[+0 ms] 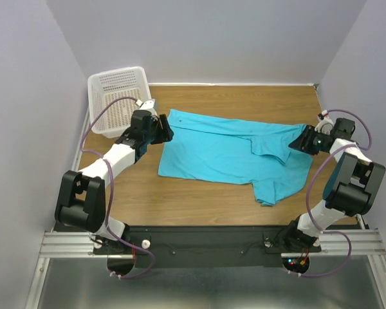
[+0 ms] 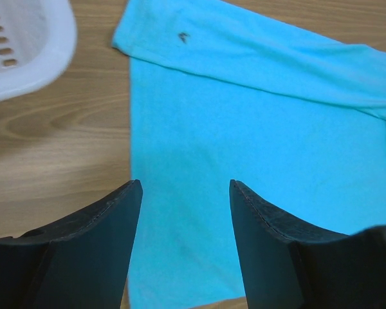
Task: Fold and stack the t-shirts
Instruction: Fold the tshirt
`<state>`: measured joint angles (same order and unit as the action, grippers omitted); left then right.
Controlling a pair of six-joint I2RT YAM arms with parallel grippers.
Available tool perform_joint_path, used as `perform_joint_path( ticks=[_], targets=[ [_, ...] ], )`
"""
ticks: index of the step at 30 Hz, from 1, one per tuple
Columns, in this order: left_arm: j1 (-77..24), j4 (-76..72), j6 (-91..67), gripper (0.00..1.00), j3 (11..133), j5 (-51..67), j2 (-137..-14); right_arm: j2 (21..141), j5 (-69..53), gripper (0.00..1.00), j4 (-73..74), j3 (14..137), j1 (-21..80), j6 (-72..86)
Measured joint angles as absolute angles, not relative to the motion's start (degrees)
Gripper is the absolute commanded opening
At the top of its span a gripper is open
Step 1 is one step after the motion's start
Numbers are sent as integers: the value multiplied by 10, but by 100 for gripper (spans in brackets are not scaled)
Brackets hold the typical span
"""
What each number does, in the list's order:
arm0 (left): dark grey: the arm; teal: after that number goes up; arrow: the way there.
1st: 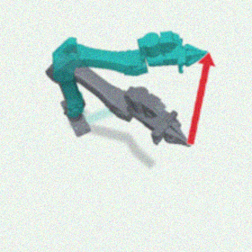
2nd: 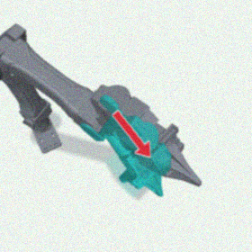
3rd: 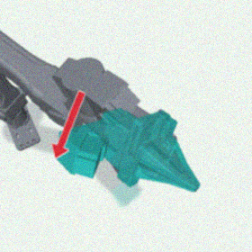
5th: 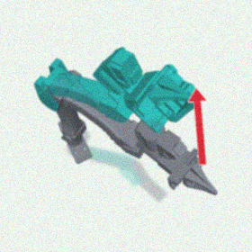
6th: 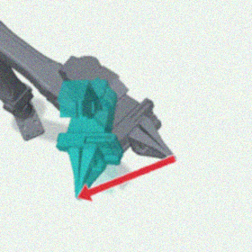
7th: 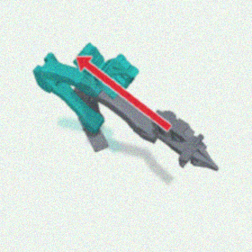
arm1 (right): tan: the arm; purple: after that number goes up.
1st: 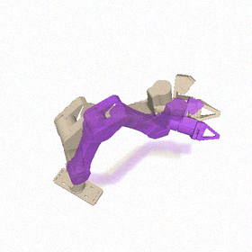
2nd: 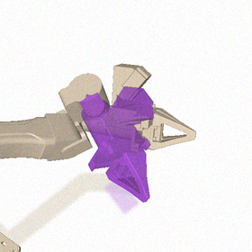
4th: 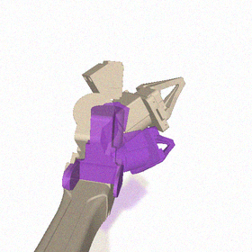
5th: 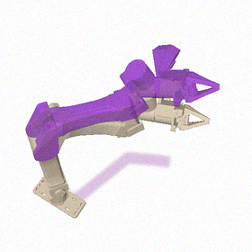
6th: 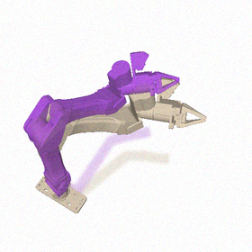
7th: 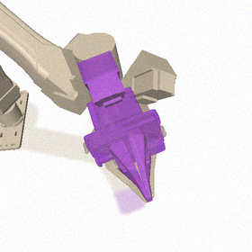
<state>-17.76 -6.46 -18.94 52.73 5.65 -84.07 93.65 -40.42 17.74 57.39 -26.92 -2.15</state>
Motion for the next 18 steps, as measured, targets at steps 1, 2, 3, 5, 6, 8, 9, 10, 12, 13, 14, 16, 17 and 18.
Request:
perform_joint_path(
  ticks=[1,2,3,5,6,8,9,10,12,13,14,16,17,18],
  targets=[
    [-180,-71,-198,68,523,68,-840,936,-410,45,179,570,-269,-22],
    [-187,-84,-214,68,518,86,-840,936,-422,45,181,562,-269,-24],
    [-195,-94,-226,67,515,101,-841,936,-429,45,186,554,-269,-27],
    [-225,-120,-254,67,514,130,-851,936,-436,45,196,541,-269,-31],
    [-239,-140,-274,65,514,146,-858,936,-438,45,201,536,-269,-33],
    [-274,-177,-309,62,519,172,-885,935,-440,45,209,530,-269,-38],
    [-295,-205,-338,61,528,189,-911,933,-440,46,211,528,-269,-40],
    [-308,-214,-351,59,536,196,-930,927,-439,46,213,527,-269,-43],
    [-337,-243,-388,53,564,209,-977,916,-436,46,215,528,-269,-48],
    [-355,-262,-415,51,594,213,-1017,911,-435,46,215,528,-269,-50],
    [-361,-270,-426,50,605,215,-1032,906,-433,46,214,528,-269,-52],
    [-387,-292,-460,46,648,217,-1088,898,-430,46,215,528,-270,-54],
    [-395,-297,-469,45,662,216,-1104,897,-429,46,215,528,-271,-56],
    [-407,-306,-485,44,684,213,-1130,895,-429,46,215,528,-273,-57]
  ],
)
